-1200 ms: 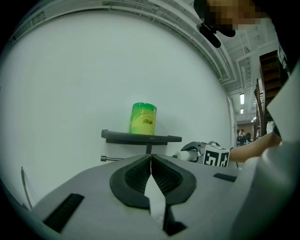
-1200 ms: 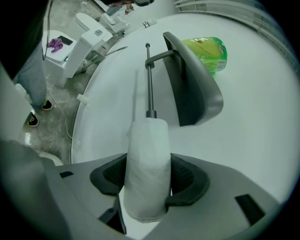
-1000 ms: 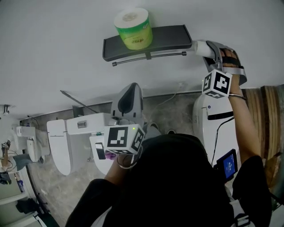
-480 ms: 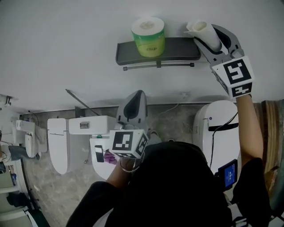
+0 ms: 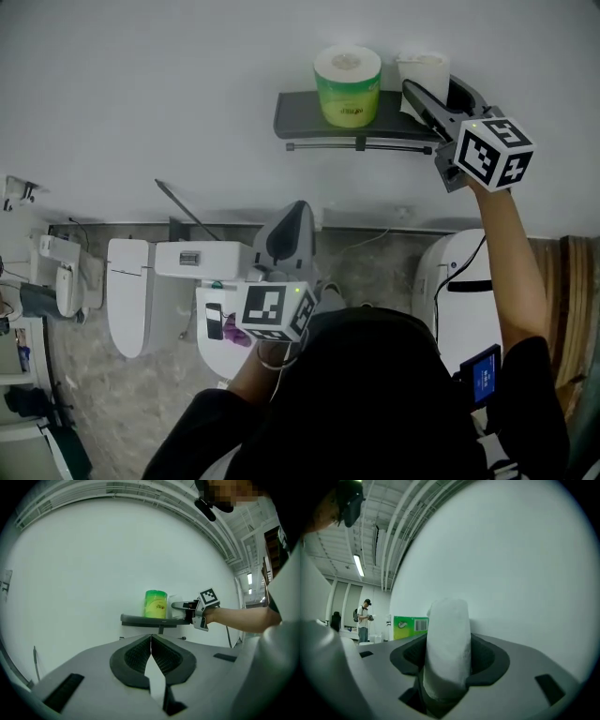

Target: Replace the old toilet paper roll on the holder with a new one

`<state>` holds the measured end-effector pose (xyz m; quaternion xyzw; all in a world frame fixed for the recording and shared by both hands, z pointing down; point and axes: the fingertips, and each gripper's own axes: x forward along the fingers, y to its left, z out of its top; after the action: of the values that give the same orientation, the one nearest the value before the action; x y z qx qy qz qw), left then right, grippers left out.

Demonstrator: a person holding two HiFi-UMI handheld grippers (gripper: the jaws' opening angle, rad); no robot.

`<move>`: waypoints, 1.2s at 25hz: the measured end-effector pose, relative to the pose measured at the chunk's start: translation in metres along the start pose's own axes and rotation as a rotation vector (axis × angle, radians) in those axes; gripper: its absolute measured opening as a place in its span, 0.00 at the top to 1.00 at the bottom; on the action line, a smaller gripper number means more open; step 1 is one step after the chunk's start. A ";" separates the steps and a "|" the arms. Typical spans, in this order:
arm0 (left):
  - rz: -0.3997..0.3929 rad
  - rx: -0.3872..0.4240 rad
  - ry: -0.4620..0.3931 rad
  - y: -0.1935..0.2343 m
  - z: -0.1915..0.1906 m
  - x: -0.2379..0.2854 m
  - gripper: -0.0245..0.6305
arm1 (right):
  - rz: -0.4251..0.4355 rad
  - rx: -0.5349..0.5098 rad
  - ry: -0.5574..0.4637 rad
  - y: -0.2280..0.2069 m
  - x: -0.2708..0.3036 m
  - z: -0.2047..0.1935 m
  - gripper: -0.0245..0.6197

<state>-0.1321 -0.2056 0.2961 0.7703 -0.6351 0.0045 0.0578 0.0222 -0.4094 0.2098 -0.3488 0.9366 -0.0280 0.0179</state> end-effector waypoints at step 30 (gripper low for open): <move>-0.036 0.016 0.012 -0.012 -0.001 0.003 0.93 | -0.054 -0.180 -0.132 0.017 -0.023 0.009 0.49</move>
<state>-0.1202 -0.2064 0.2963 0.7820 -0.6207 0.0134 0.0554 0.0295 -0.3818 0.1995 -0.3750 0.9225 0.0786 0.0473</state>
